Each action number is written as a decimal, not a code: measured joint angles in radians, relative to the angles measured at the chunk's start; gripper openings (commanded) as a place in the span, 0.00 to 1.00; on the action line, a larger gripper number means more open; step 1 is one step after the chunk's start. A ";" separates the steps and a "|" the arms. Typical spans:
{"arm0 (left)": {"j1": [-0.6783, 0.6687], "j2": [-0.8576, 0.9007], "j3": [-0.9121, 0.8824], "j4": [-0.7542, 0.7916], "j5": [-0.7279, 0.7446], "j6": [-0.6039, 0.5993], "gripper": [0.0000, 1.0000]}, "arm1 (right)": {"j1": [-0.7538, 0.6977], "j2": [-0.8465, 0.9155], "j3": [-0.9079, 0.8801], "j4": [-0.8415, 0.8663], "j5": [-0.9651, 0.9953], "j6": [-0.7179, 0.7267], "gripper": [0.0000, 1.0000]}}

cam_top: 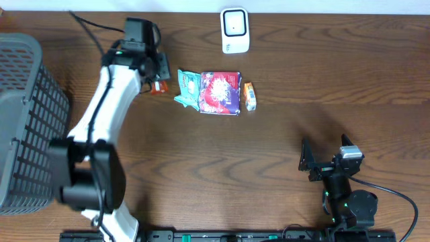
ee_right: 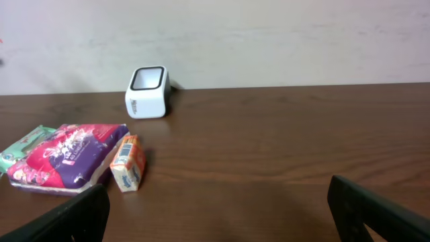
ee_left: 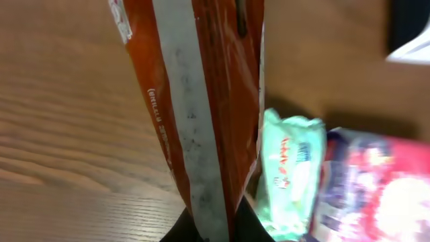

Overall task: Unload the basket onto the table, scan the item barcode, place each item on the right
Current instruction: 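Lay the red snack stick left of the green wipes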

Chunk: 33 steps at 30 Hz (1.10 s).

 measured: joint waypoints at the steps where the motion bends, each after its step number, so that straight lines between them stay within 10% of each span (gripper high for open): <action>1: -0.006 0.026 0.000 0.000 -0.005 0.000 0.08 | 0.000 0.000 0.000 0.000 0.000 0.000 0.99; 8: -0.023 0.122 0.000 -0.002 0.035 0.000 0.11 | 0.000 0.000 0.000 0.000 0.000 0.000 0.99; 11: -0.024 0.132 0.000 -0.003 0.065 -0.001 0.53 | 0.000 0.000 0.000 0.000 0.000 0.000 0.99; 20: -0.024 0.132 0.000 0.004 0.100 -0.003 0.65 | 0.000 0.000 0.000 0.000 0.000 0.000 0.99; 25: -0.009 0.097 0.001 0.008 0.109 -0.005 0.99 | 0.000 0.000 0.000 0.000 0.000 0.000 0.99; 33: 0.077 -0.143 0.041 0.034 0.111 -0.003 0.98 | 0.000 0.000 0.000 0.000 0.000 0.000 0.99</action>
